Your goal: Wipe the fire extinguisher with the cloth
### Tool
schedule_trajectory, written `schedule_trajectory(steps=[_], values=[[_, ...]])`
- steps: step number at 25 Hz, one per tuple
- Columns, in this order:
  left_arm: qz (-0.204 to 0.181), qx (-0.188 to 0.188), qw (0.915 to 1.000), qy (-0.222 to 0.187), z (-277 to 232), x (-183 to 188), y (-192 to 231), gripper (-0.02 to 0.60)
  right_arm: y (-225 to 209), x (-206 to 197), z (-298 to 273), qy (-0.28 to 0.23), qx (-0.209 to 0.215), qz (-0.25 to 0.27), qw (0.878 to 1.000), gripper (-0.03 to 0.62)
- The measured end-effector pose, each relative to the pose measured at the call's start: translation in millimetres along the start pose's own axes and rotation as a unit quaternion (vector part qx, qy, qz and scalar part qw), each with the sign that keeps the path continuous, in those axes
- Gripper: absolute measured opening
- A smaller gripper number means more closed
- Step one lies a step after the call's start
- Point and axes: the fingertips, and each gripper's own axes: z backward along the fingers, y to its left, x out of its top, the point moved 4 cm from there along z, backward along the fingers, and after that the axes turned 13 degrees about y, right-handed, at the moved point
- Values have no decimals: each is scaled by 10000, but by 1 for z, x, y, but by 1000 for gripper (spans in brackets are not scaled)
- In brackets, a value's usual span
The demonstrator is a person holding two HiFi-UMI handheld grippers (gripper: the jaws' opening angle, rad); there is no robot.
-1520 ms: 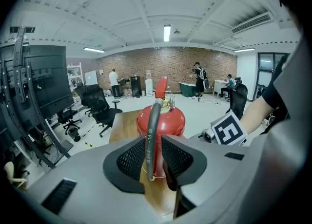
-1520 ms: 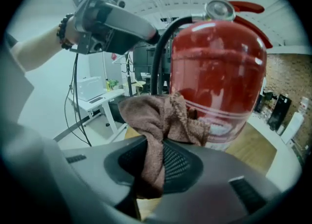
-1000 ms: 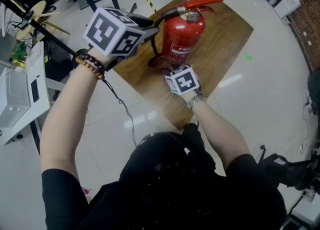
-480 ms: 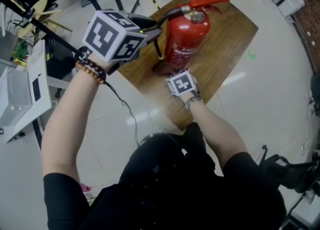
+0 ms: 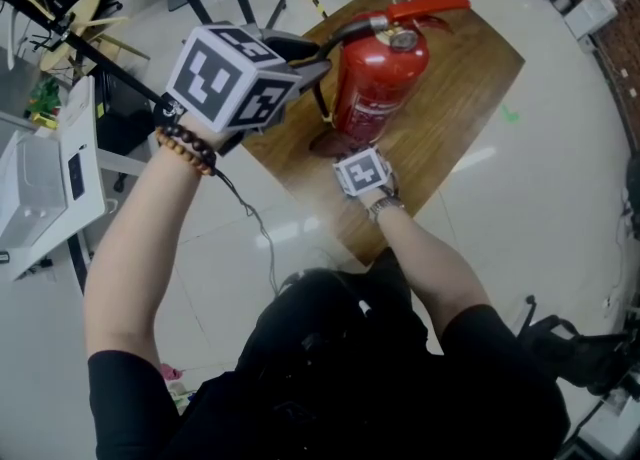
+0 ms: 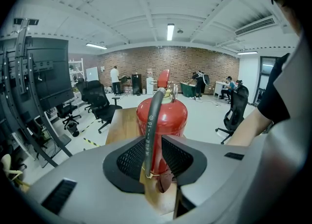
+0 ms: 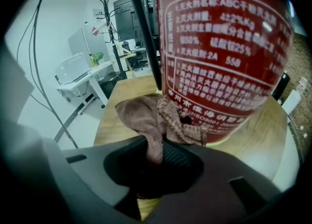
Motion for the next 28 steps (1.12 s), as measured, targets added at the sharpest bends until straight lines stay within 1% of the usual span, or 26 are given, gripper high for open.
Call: schedule_trajectory(steps=[8, 10, 12, 17, 22, 25, 28], values=[[18, 9, 10000, 71, -5, -2, 0, 94, 7, -4, -18, 72, 200, -32, 9998, 87], [32, 3, 9999, 103, -8, -3, 0, 94, 6, -5, -14, 97, 190, -14, 9998, 87], [25, -18, 9999, 119, -9, -3, 1, 94, 7, -2, -2, -4, 169, 94, 9998, 87], [-1, -15, 10000, 35, -7, 0, 1, 94, 24, 7, 54, -462, 358, 468, 9972, 87], [-5, 23, 10000, -82, -4, 3, 4, 94, 32, 18, 135, -1030, 502, 749, 9906, 87], [39, 40, 9999, -147, -1, 2, 8, 94, 33, 25, 189, -1401, 494, 915, 9847, 87], [87, 62, 9997, -216, 3, -1, 10, 93, 31, 34, 247, -1799, 341, 1090, 9770, 87]])
